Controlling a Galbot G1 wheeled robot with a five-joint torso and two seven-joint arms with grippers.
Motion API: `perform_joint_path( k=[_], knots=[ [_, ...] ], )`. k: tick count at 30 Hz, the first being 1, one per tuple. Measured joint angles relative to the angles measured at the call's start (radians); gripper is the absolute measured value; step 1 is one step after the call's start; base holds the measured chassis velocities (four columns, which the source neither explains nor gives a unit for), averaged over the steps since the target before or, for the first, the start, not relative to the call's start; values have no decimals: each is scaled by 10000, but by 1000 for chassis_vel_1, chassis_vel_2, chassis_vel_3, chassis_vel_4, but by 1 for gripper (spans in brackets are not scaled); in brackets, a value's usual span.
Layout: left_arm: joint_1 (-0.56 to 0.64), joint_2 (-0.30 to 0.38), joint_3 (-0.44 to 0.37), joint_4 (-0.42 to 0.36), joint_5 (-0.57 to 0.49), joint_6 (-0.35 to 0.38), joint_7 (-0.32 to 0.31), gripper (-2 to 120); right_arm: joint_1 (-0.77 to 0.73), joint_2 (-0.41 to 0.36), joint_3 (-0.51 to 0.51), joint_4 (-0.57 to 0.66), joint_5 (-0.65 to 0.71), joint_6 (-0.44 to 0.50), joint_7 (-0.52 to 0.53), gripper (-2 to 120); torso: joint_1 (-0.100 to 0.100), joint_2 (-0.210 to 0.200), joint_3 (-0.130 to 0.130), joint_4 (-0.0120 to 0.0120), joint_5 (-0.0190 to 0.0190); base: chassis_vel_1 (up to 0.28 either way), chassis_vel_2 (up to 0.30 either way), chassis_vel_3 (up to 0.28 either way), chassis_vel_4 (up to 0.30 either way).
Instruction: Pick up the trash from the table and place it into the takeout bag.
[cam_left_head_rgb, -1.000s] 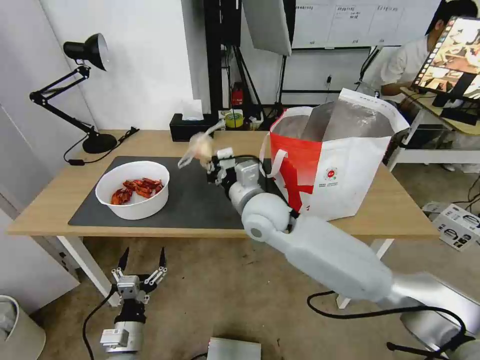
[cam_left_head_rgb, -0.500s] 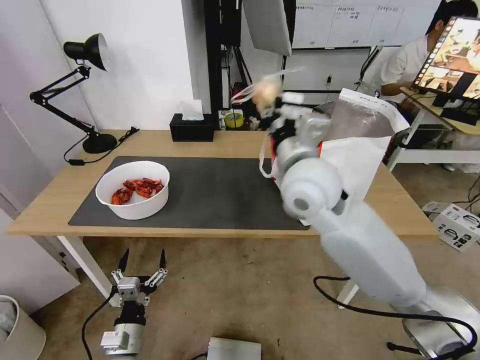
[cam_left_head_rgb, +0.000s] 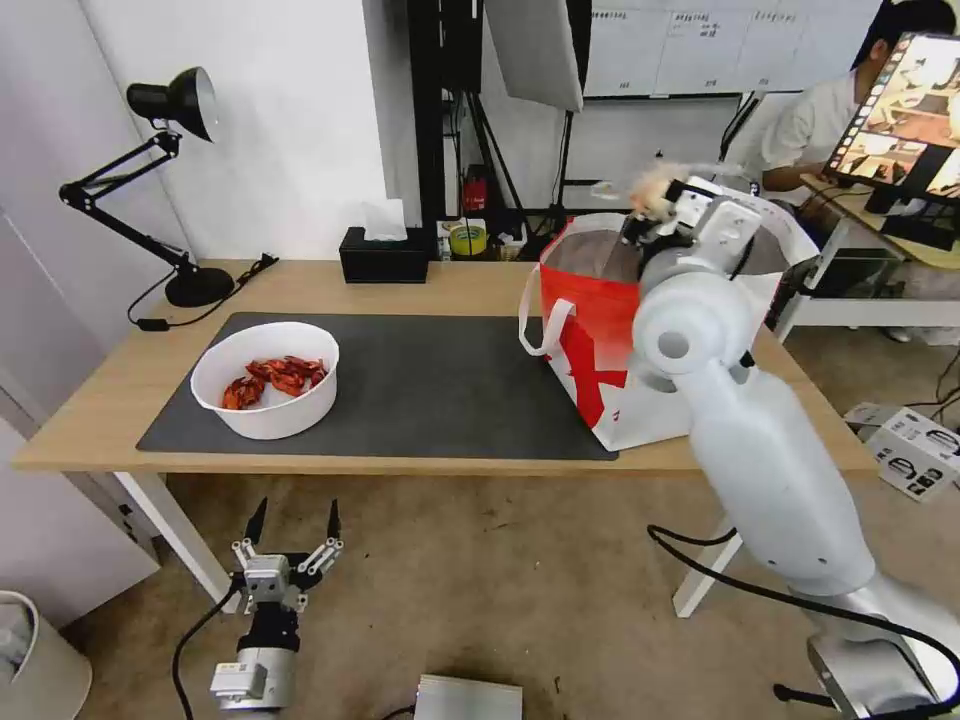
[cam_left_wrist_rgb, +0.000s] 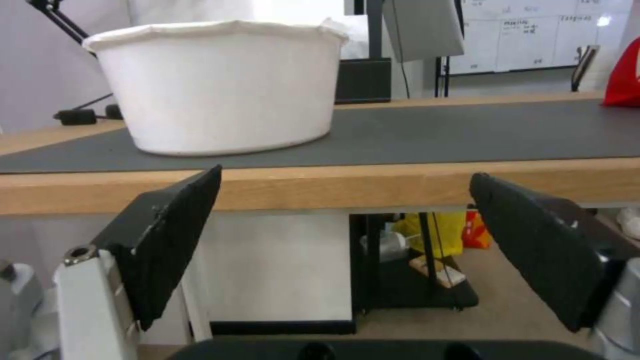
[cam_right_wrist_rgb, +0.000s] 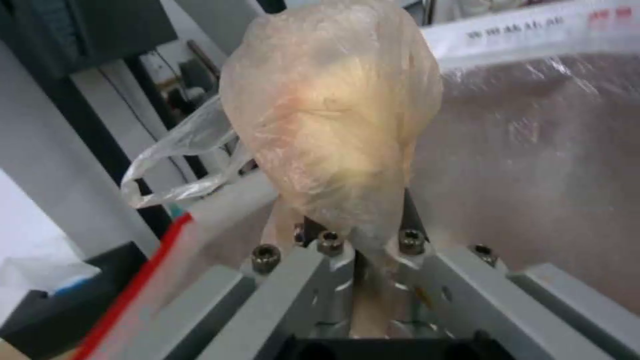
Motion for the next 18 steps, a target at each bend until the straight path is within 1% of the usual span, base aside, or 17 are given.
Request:
perform_joint_path(
  k=[4, 5, 7, 8, 11, 12, 14, 15, 18],
  knots=[
    [1, -14, 19, 5, 18, -26, 0, 100, -163, -1, 42, -7, 67, -14, 58, 0, 0, 0, -1, 1, 0, 0, 0, 0, 0],
    [6, -6, 13, 4, 18, -34, 0, 100, -211, 0, 54, 5, 91, -14, 63, 3, 0, 0, 0, 0, 0, 0, 0, 0, 0],
    [15, 17, -19, 5, 19, -39, 0, 100, -274, -1, 60, 62, 134, -14, 67, 13, 0, 0, 0, 0, 0, 0, 0, 0, 0],
    [15, 17, -19, 5, 19, -39, 0, 100, -274, -1, 60, 62, 134, -14, 67, 13, 0, 0, 0, 0, 0, 0, 0, 0, 0],
    [16, 19, -26, 6, 19, -41, -2, 100, -300, -7, 69, 104, 151, -14, 66, 27, 0, 0, 0, 1, -1, 0, 0, 0, 0],
    [16, 19, -26, 6, 19, -41, -2, 100, -300, -7, 69, 104, 151, -14, 66, 27, 0, 0, 0, 1, -1, 0, 0, 0, 0],
    [14, 3, -6, 12, 18, -42, -2, 100, -305, -28, 72, 134, 169, -14, 63, 37, 0, 0, 0, 1, -1, 0, 0, 0, 0],
    [14, 3, -6, 12, 18, -42, -2, 100, -305, -28, 72, 134, 169, -14, 63, 37, 0, 0, 0, 1, -1, 0, 0, 0, 0],
    [4, -6, 8, 23, 23, -44, -1, 100, -320, -63, 100, 167, 177, -8, 59, 52, 0, 0, 0, 1, -1, 0, 0, 0, 0]
  ],
)
